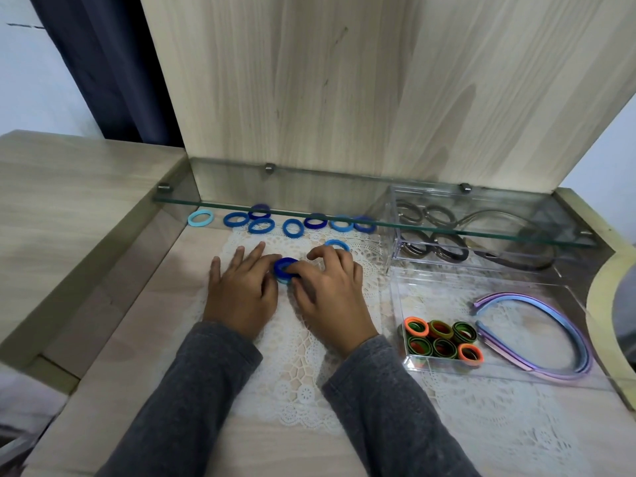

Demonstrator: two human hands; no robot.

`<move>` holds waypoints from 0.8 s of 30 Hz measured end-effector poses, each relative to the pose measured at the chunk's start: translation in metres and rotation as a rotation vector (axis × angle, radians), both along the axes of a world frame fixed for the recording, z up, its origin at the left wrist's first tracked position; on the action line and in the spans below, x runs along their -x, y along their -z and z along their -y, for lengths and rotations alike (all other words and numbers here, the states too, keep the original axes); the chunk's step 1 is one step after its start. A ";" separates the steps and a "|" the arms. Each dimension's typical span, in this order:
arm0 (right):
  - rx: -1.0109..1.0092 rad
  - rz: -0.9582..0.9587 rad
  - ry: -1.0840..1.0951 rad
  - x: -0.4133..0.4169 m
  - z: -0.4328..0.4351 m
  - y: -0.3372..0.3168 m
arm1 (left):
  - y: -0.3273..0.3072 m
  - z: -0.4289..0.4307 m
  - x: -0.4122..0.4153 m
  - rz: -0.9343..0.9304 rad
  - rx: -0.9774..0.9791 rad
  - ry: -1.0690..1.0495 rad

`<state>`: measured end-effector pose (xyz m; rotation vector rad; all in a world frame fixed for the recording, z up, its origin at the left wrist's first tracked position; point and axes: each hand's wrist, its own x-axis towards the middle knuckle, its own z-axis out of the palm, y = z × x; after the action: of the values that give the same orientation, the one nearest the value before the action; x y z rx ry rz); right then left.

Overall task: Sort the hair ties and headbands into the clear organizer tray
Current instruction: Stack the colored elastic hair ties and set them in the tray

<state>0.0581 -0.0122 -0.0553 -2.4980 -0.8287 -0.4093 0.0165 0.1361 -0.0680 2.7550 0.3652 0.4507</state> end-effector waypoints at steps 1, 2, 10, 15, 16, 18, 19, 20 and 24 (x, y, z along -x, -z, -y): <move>-0.003 -0.005 0.003 0.000 0.000 0.000 | 0.000 0.000 0.000 -0.006 0.003 0.000; -0.008 -0.010 0.005 0.000 0.000 0.001 | 0.000 0.000 0.000 -0.008 0.005 -0.001; 0.016 -0.056 -0.017 -0.001 -0.001 0.002 | 0.000 0.000 -0.001 -0.023 -0.006 -0.054; 0.046 -0.052 -0.017 -0.002 -0.001 0.002 | 0.000 0.001 -0.003 -0.139 -0.061 -0.154; 0.053 -0.048 -0.017 -0.002 -0.001 0.002 | -0.001 0.001 -0.004 -0.157 -0.065 -0.156; 0.062 -0.043 -0.019 -0.001 -0.002 0.001 | -0.002 0.002 -0.003 -0.175 -0.083 -0.157; 0.063 -0.045 -0.022 -0.001 -0.002 0.001 | -0.002 0.002 -0.002 -0.177 -0.095 -0.157; 0.061 -0.047 -0.026 0.000 -0.002 0.000 | -0.001 0.002 -0.002 -0.178 -0.105 -0.158; 0.060 -0.036 -0.026 0.000 -0.001 -0.002 | -0.002 0.002 -0.002 -0.197 -0.094 -0.161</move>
<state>0.0581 -0.0117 -0.0534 -2.5394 -0.8703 -0.3342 0.0182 0.1337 -0.0663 2.8821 0.6329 0.2400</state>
